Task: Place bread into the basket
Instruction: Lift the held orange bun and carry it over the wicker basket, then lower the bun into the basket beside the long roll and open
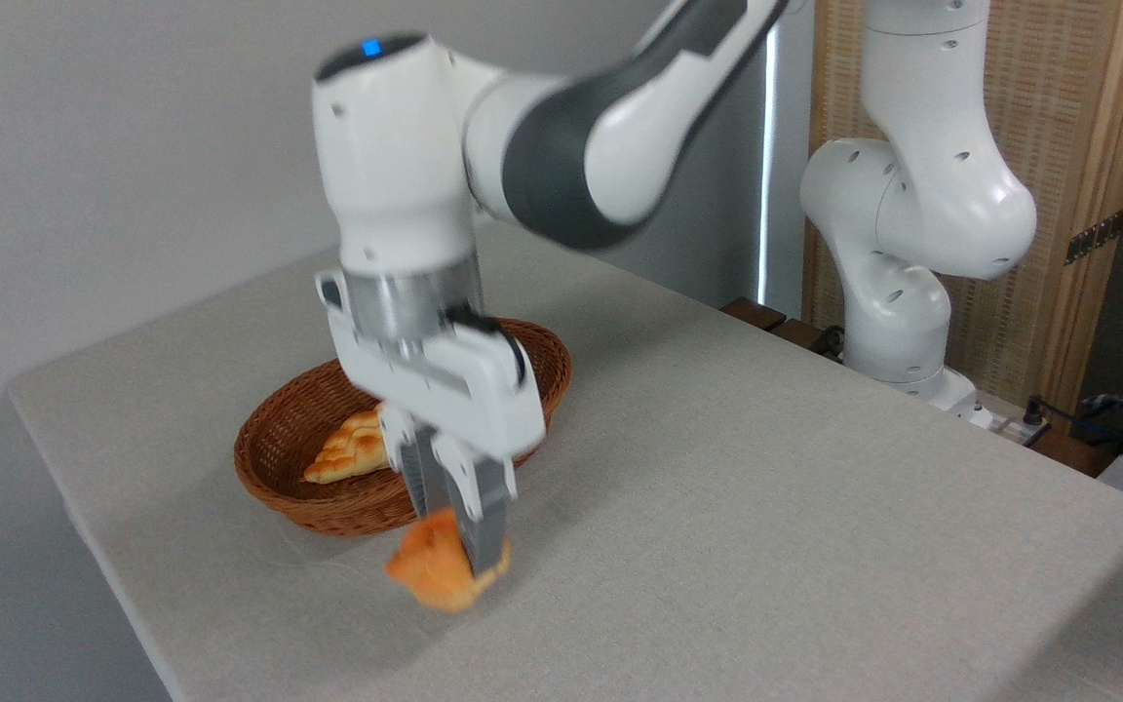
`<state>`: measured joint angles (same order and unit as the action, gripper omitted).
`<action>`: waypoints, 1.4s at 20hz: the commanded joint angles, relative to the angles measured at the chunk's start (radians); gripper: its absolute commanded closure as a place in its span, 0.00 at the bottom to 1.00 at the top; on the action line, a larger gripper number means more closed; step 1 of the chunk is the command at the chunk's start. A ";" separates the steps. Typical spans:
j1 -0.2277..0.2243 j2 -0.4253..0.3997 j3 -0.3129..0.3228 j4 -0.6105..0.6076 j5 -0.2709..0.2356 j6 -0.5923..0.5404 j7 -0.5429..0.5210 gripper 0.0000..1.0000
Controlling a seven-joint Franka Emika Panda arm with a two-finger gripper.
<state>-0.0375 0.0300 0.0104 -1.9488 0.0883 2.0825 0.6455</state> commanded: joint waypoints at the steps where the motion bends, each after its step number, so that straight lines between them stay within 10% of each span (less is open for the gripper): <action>1: -0.005 -0.062 -0.081 0.005 -0.077 -0.081 -0.024 0.65; 8: -0.016 -0.044 -0.233 0.005 -0.079 -0.070 -0.181 0.58; 10: -0.019 -0.010 -0.245 0.005 -0.090 -0.020 -0.182 0.20; 13: -0.045 0.042 -0.247 0.004 -0.090 0.068 -0.237 0.00; 28: -0.045 0.044 -0.248 0.007 -0.084 0.099 -0.236 0.00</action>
<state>-0.0782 0.0920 -0.2421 -1.9403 0.0074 2.1725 0.4238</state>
